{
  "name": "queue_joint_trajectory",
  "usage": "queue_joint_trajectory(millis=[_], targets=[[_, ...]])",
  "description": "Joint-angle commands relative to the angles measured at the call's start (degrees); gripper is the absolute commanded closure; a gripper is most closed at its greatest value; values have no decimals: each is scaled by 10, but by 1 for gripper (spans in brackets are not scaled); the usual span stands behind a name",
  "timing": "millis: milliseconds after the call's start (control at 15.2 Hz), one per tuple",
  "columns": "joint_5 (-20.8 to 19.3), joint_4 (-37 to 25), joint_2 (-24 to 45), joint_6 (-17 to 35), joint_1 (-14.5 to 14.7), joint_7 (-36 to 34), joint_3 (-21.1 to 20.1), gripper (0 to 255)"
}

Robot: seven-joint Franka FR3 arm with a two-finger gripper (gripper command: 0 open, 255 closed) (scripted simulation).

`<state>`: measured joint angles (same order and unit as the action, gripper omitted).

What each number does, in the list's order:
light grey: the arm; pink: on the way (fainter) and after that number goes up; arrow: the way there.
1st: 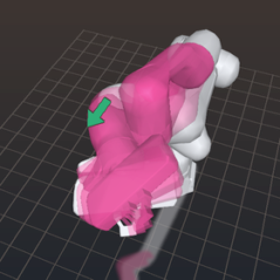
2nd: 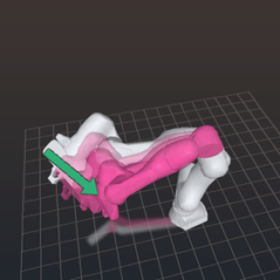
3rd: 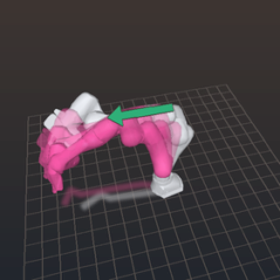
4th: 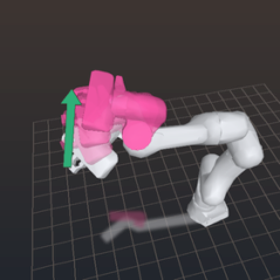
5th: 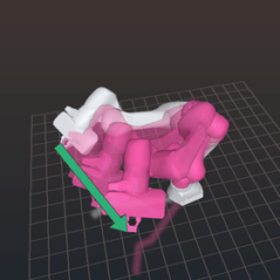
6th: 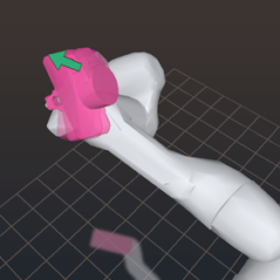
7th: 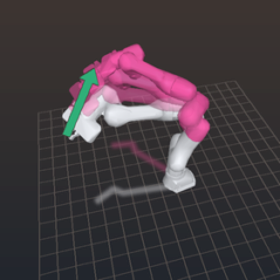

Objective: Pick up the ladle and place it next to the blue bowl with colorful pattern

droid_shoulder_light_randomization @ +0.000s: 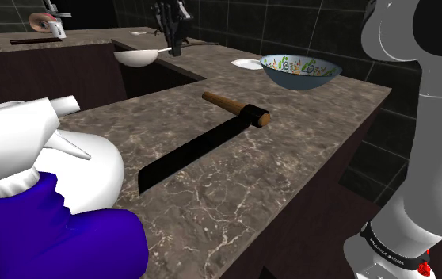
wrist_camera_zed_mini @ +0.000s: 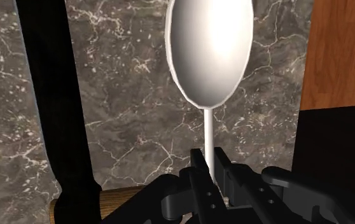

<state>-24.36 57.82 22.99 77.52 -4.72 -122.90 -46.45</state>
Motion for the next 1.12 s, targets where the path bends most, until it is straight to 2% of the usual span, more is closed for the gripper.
queue_joint_trajectory(millis=[0,198,396,660,1056], targets=[[52,91,-68,36,-71,18,-15,255],[138,206,-177,81,-159,72,-12,255],[218,295,-280,106,-207,141,21,255],[287,390,-390,118,-219,225,90,255],[328,500,-511,114,-211,324,186,255]])
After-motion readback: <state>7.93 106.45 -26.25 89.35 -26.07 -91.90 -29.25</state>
